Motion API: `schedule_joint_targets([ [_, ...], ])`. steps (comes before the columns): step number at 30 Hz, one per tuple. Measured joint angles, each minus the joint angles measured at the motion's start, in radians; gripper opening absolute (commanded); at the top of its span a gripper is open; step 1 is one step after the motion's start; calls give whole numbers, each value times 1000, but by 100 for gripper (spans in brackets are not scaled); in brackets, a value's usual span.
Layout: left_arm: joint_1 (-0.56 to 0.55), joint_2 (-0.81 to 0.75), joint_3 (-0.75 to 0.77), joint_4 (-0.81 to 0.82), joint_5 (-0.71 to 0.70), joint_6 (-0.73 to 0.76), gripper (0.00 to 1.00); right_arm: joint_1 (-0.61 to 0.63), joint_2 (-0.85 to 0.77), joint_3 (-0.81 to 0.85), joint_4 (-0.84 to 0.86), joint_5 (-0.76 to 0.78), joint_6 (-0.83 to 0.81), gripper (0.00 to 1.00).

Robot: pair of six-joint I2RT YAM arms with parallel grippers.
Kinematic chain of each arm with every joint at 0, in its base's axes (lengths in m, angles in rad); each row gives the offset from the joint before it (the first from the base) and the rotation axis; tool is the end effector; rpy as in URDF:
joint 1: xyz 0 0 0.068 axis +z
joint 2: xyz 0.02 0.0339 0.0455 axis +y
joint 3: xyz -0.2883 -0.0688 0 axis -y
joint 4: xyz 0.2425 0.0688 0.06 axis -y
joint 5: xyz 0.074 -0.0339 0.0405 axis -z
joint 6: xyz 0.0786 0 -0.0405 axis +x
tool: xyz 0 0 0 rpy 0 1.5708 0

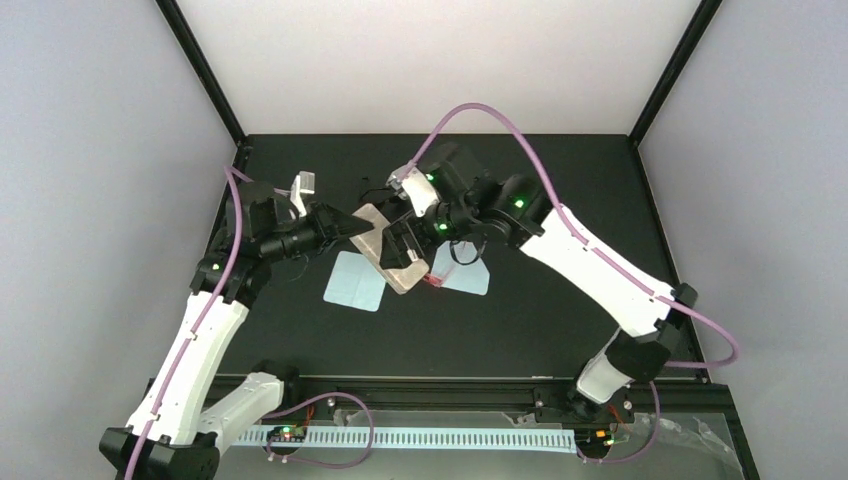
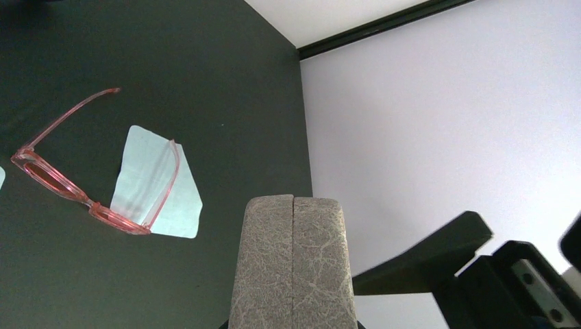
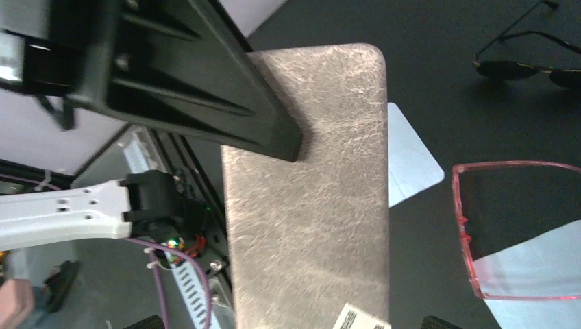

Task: Organize the sunglasses
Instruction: Open the sunglasses case at the center of the board.

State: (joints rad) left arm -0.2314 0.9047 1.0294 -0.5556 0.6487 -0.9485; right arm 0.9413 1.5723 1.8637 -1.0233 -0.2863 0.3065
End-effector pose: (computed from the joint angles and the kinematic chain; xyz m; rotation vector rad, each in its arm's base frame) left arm 0.1830 -0.0919 0.3728 -0.3198 2.1701 -1.3637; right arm 0.1861 0.2932 0.4291 -0.9179 2.2877 0.9286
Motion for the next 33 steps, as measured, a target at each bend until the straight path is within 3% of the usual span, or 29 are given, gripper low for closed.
schedule_joint_targets([
  [8, -2, 22, 0, 1, 0, -3, 2, 11, 122, 79, -59, 63, -77, 100],
  [20, -6, 34, 0, 0, 1, -3, 1, 11, 148, 88, -60, 32, -112, 98],
  [23, -6, 34, 0, 0, 1, -3, 1, 11, 153, 87, -53, 28, -116, 89],
  [27, -6, 34, 0, 0, 1, -3, 2, 11, 157, 76, -43, 19, -121, 66],
  [33, -6, 34, 0, -14, -14, -1, 5, 11, 158, 55, -23, 5, -107, 56],
])
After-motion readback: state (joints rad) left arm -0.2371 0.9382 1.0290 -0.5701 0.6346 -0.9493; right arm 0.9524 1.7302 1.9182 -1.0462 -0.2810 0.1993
